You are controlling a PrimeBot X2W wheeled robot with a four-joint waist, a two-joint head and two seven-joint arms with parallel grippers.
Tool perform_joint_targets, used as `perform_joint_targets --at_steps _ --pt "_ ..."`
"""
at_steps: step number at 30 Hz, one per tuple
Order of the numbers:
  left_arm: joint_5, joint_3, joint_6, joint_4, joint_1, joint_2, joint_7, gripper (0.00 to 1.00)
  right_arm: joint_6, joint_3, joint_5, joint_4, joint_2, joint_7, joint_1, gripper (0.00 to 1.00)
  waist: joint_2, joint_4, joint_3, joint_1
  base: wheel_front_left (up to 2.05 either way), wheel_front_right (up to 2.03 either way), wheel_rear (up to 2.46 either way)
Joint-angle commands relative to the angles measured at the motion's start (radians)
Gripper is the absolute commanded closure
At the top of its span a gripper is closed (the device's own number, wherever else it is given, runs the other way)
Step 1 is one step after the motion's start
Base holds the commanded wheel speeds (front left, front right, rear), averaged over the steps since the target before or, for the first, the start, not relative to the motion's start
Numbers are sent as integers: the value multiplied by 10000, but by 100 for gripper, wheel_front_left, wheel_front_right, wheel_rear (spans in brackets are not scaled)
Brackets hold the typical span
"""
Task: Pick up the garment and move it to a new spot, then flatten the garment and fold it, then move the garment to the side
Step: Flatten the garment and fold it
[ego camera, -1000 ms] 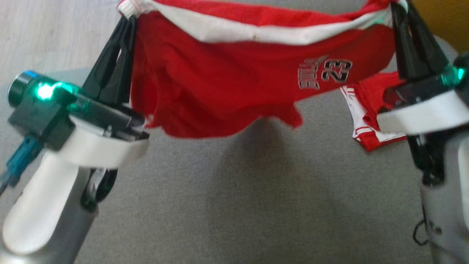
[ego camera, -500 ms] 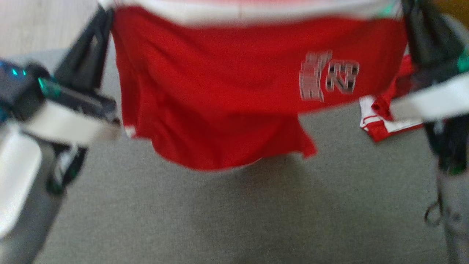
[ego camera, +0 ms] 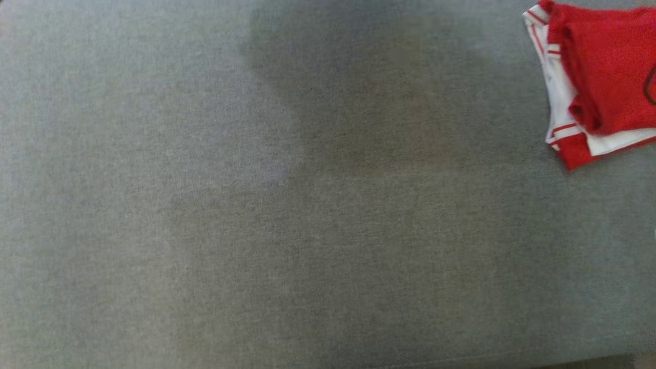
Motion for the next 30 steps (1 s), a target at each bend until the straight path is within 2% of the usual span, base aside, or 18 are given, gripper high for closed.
perform_joint_targets --at_steps 1,5,10,13,14,17,21,25,30 --pt "-16 274 -16 282 -435 414 -257 100 65 -88 -167 300 296 -347 -270 100 1 133 240 -5 0 0 0" --pt "-166 -190 -52 1290 -445 166 -944 100 65 88 -248 1691 559 -992 -158 100 1 238 318 -5 0 0 0" --pt "-597 -868 -59 1899 374 -98 -1299 100 65 630 -121 2957 556 -1182 618 100 1 344 346 -5 0 0 0" --pt "-868 -1457 -60 2114 1232 -138 -1416 100 65 1478 210 3763 458 -1111 1288 100 1 424 297 -5 0 0 0" --pt "-1047 -1781 -61 2164 1859 -96 -1451 100 65 2242 645 4141 381 -941 1774 100 1 471 177 -5 0 0 0" --pt "-1189 -2172 -61 1947 2877 70 -1468 100 65 3514 1504 4302 72 -587 2426 100 1 517 -91 -5 0 0 0" --pt "-999 -2755 -62 1346 4326 383 -1472 100 65 5071 3081 3825 -717 102 3203 100 1 615 -587 -5 0 0 0" --pt "-723 -3400 -62 865 5496 634 -1474 100 65 6501 4582 2817 -1880 874 3836 100 1 699 -1100 -5 0 0 0" --pt "-438 -3848 -62 462 6501 781 -1474 100 65 7761 6262 1540 -3333 1921 4480 100 1 736 -1734 -5 0 0 0"
